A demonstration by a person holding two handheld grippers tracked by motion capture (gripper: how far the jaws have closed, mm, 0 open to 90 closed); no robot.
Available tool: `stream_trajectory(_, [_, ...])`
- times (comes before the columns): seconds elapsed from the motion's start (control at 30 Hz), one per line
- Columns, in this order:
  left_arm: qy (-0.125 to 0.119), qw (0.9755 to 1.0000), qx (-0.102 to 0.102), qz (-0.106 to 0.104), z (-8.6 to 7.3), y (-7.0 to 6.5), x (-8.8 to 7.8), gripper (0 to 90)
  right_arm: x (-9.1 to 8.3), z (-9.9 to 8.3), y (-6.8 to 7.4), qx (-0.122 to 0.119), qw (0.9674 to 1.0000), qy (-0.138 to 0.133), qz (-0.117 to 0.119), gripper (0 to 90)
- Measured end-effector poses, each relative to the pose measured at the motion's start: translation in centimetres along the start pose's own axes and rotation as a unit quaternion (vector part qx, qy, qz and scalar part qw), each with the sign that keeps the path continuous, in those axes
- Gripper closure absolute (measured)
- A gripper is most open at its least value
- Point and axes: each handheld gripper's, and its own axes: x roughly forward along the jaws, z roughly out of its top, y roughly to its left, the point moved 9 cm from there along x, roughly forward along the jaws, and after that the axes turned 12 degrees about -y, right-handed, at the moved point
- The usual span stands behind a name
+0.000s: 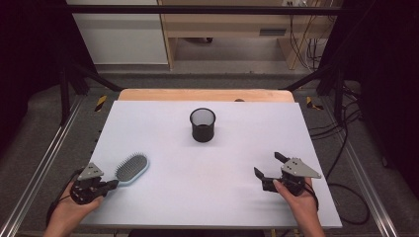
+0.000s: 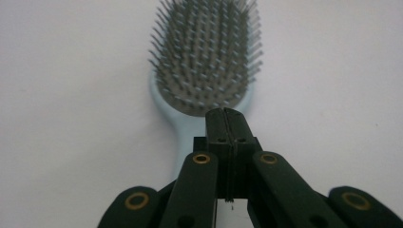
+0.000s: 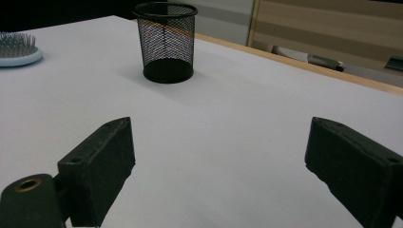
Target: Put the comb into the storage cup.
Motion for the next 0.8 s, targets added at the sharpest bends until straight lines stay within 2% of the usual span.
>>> stream_trajectory(0.07, [-0.009,0.9998,0.000,0.015,0.3,0.7,-0.4,90.0,0.0,0.0,0.0,0.000,1.0000,0.000,0.000,9.5])
stream_trajectory(0.13, [-0.013,0.9997,-0.003,0.019,0.3,1.0,-0.6,89.5,0.0,0.0,0.0,-0.001,1.0000,0.000,0.001,9.5])
stream_trajectory(0.17, [-0.015,0.9995,-0.003,0.026,0.3,1.3,-0.7,86.9,0.0,0.0,0.0,-0.001,1.0000,0.000,0.001,9.5])
stream_trajectory(0.27, [-0.020,0.9992,-0.005,0.035,0.2,1.5,-0.8,73.3,0.0,0.0,0.0,0.000,1.0000,0.001,0.001,9.5])
stream_trajectory(0.33, [-0.021,0.9989,-0.008,0.041,0.1,1.6,-0.6,58.6,0.0,-0.1,0.0,0.000,1.0000,0.002,0.001,9.5])
stream_trajectory(0.43, [-0.017,0.9987,-0.013,0.046,-0.1,1.7,-0.3,46.7,0.1,-0.1,0.1,-0.001,1.0000,0.002,0.001,9.5])
stream_trajectory(0.5, [-0.008,0.9988,-0.021,0.044,-0.4,1.8,-0.1,37.4,0.1,-0.1,0.1,-0.001,1.0000,0.003,0.001,9.4])
stream_trajectory(0.63, [0.006,0.9991,-0.022,0.037,-0.9,1.6,0.3,25.6,0.1,-0.1,0.1,-0.002,1.0000,0.004,0.002,9.4])
stream_trajectory(0.73, [0.016,0.9992,-0.020,0.029,-1.2,1.4,0.7,20.9,0.1,-0.2,0.1,-0.002,1.0000,0.004,0.003,9.4])
stream_trajectory(0.8, [0.023,0.9992,-0.017,0.029,-1.5,1.4,0.9,21.7,0.1,-0.2,0.1,-0.003,1.0000,0.005,0.003,9.4])
